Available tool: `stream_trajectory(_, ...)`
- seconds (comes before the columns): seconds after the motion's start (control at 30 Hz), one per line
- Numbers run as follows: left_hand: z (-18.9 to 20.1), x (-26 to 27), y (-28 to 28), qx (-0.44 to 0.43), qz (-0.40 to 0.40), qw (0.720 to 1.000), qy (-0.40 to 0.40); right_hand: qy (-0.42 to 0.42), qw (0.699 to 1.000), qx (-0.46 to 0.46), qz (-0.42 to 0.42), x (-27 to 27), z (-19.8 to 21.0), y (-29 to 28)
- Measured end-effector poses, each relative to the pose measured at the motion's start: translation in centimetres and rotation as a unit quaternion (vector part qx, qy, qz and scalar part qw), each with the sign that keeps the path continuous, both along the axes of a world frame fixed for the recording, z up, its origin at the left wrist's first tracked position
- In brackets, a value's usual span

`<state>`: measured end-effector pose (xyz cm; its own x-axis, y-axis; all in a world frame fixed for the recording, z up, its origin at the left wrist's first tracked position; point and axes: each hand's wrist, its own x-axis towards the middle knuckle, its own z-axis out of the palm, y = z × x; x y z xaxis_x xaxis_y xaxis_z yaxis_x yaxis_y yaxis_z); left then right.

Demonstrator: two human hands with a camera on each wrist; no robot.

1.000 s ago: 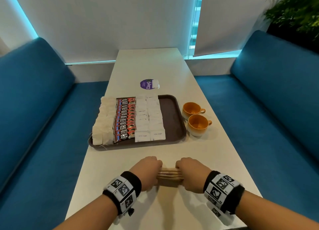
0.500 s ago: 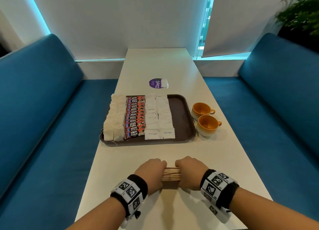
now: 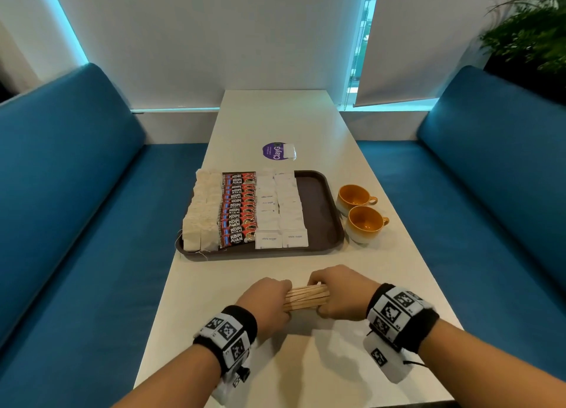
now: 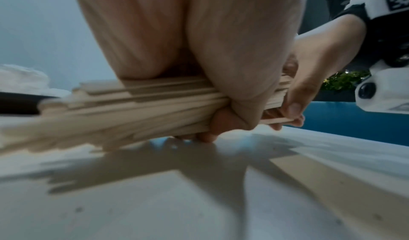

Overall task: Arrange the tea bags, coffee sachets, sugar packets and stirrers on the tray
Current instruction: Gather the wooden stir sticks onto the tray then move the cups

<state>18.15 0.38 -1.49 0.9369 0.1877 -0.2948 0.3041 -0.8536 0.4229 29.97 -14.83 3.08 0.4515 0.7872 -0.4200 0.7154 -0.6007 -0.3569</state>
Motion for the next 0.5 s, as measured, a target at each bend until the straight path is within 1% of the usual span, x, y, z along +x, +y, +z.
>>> stream_trajectory(0.13, 1.2, 0.1, 0.3, -0.106, 0.014, 0.992, -0.065, 0.019, 0.997, 0.073, 0.006, 0.7, 4.1, 0.6)
stream_trajectory(0.23, 2.4, 0.2, 0.6, -0.203, 0.028, 0.971, -0.119, 0.007, 0.992, 0.127, 0.022, 0.7, 7.8, 1.5)
stream_trajectory(0.3, 2.8, 0.5, 0.8, -0.246, 0.036, 0.958, -0.141, -0.027, 0.989, 0.141, 0.039, 0.4, 9.6, 2.4)
stream_trajectory(0.37, 3.1, 0.6, 1.0, -0.284, 0.042, 0.944, -0.165, -0.071, 0.984, 0.152, 0.051, -0.2, 10.6, 3.4)
stream_trajectory(0.4, 3.0, 0.7, 1.1, -0.299, 0.046, 0.937, -0.174, -0.073, 0.982, 0.166, 0.056, -0.6, 10.8, 3.9)
stream_trajectory(0.47, 2.9, 0.6, 1.1, -0.33, 0.06, 0.925, -0.177, -0.039, 0.972, 0.226, 0.054, -1.4, 10.8, 4.8)
stream_trajectory(0.5, 2.8, 0.7, 1.2, -0.34, 0.069, 0.919, -0.186, -0.019, 0.962, 0.267, 0.047, -1.8, 10.5, 5.3)
